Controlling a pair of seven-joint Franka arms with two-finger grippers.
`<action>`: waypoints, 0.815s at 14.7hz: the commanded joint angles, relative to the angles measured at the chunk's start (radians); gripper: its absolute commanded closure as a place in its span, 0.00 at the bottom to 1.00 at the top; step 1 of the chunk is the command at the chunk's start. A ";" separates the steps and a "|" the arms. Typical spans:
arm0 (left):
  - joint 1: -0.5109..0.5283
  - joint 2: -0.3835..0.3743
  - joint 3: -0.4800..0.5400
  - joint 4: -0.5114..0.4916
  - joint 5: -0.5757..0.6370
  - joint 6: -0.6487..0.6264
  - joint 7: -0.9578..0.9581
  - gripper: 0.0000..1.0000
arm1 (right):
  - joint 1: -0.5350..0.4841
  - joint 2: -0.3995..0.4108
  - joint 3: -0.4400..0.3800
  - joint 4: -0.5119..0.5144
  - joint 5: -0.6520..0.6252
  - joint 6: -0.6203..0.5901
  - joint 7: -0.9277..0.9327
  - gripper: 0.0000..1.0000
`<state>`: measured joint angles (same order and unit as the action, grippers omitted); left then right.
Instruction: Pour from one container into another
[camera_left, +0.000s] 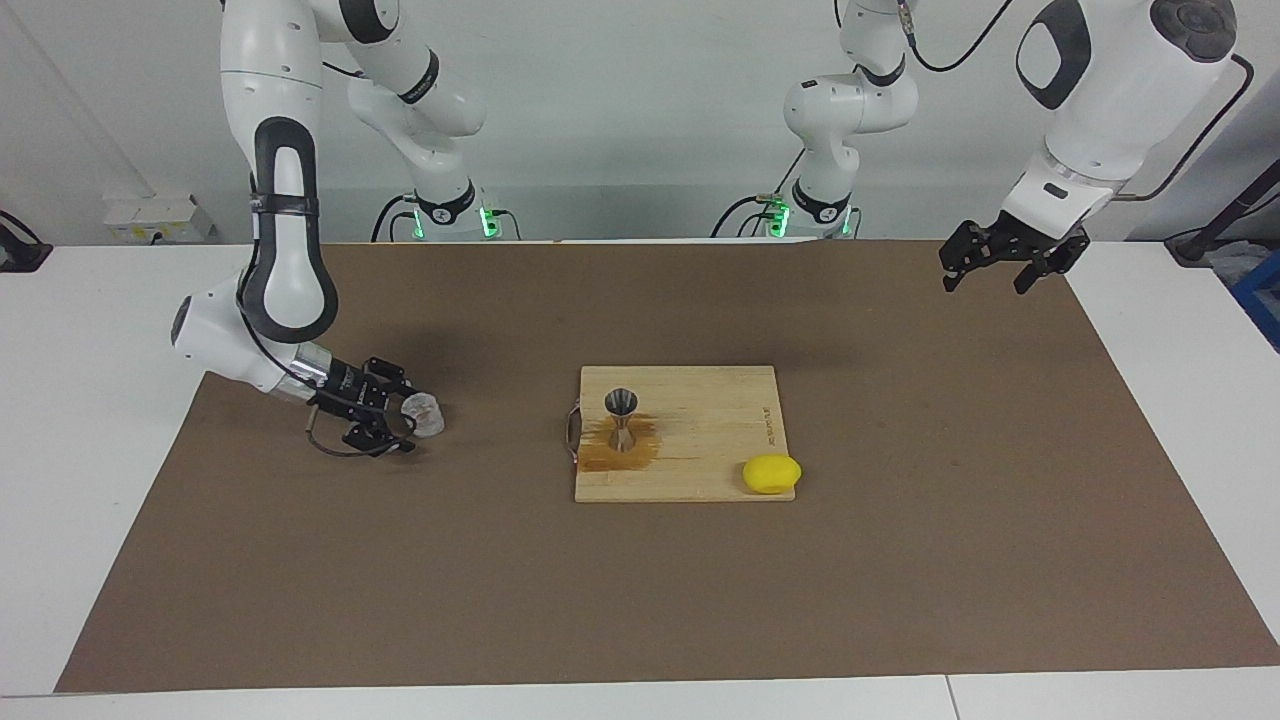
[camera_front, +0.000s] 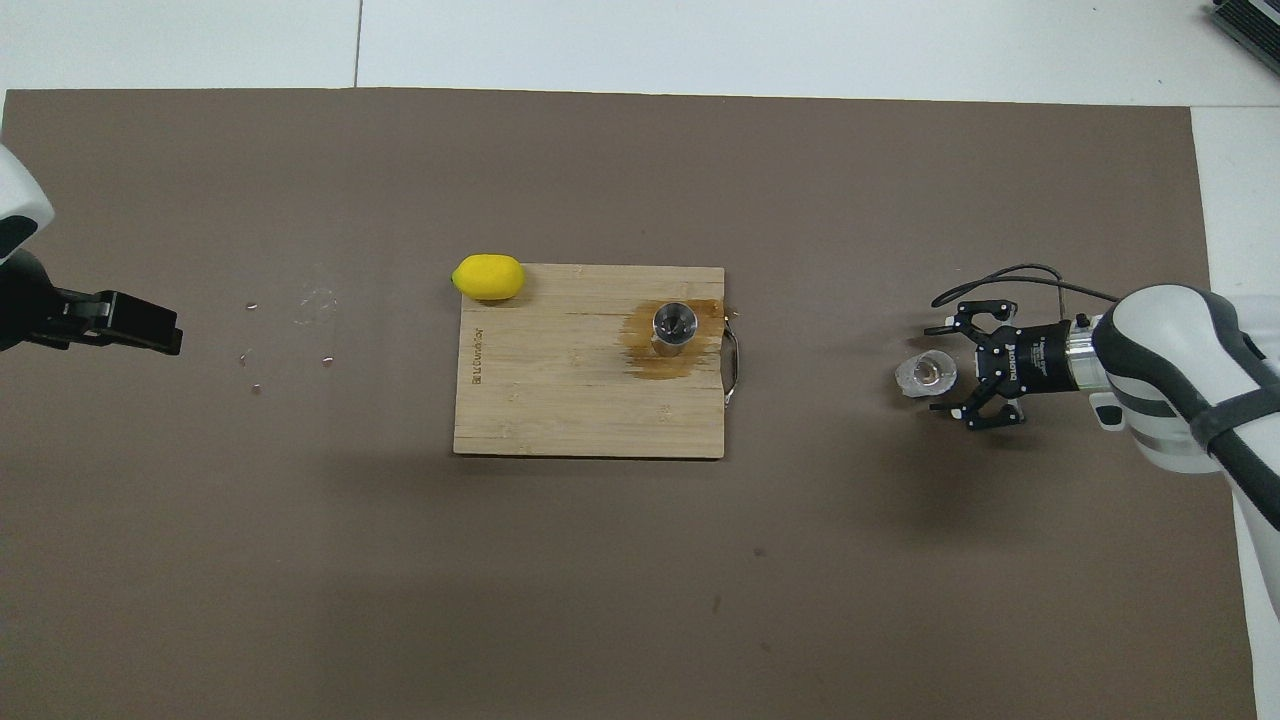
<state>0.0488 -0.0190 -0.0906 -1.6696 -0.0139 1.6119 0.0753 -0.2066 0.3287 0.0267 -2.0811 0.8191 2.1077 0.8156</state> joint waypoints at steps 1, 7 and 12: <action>0.017 -0.004 -0.014 -0.004 0.009 0.003 0.012 0.00 | 0.001 -0.016 0.004 -0.030 0.035 0.025 -0.020 0.00; 0.016 -0.006 -0.014 0.005 0.011 -0.050 0.006 0.00 | 0.013 -0.017 0.004 -0.030 0.035 0.021 -0.020 0.43; 0.000 0.019 -0.014 0.143 0.000 -0.178 0.003 0.00 | 0.019 -0.033 0.004 -0.017 0.034 0.026 0.013 0.92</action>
<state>0.0482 -0.0199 -0.1034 -1.5816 -0.0143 1.4844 0.0754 -0.1913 0.3241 0.0272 -2.0867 0.8200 2.1105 0.8172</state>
